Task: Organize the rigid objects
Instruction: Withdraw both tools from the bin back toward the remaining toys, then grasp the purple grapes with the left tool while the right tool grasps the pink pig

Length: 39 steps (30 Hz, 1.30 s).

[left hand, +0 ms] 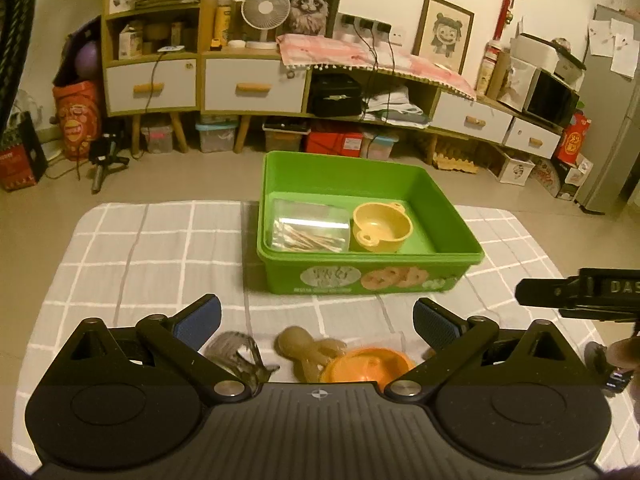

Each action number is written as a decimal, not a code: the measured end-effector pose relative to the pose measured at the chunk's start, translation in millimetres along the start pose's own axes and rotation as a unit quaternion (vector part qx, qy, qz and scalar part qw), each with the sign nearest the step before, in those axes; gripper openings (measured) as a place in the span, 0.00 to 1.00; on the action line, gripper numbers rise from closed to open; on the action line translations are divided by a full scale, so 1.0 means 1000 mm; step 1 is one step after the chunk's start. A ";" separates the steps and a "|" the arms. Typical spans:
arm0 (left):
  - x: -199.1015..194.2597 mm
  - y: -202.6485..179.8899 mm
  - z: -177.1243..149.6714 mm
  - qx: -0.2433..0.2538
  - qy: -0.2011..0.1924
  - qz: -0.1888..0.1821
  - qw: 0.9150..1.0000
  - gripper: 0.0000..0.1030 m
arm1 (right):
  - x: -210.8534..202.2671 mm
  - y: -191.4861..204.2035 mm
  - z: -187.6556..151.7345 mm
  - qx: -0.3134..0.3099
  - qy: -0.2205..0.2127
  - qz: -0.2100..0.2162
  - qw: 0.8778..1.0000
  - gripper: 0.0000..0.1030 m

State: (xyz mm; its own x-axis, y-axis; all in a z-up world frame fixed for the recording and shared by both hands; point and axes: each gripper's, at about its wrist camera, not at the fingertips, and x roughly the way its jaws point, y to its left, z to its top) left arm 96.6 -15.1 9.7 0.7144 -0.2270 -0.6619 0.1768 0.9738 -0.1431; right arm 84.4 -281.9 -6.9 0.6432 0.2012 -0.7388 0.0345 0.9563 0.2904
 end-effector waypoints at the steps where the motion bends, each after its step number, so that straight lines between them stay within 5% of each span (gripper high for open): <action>1: -0.001 0.000 -0.001 0.001 0.000 0.001 1.000 0.98 | 0.000 0.000 -0.002 0.001 0.002 0.001 1.000 0.75; 16: -0.015 0.021 -0.016 -0.028 0.017 -0.005 0.999 0.98 | 0.004 -0.018 -0.027 0.000 0.042 0.015 0.999 0.75; 31: -0.013 0.034 -0.031 -0.024 0.040 0.001 0.999 0.98 | 0.012 -0.048 -0.033 0.063 0.091 0.032 0.993 0.75; 39: -0.008 0.041 -0.037 0.006 0.099 0.006 0.995 0.98 | 0.011 -0.050 -0.038 0.069 0.117 0.036 0.990 0.75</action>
State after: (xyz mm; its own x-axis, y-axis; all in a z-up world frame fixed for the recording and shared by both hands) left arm 72.9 27.6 -17.9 0.5692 -0.2077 -0.7955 0.1782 0.9757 -0.1272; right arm 60.5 -319.2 -53.0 0.4533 0.3269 -0.8292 0.1089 0.9030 0.4156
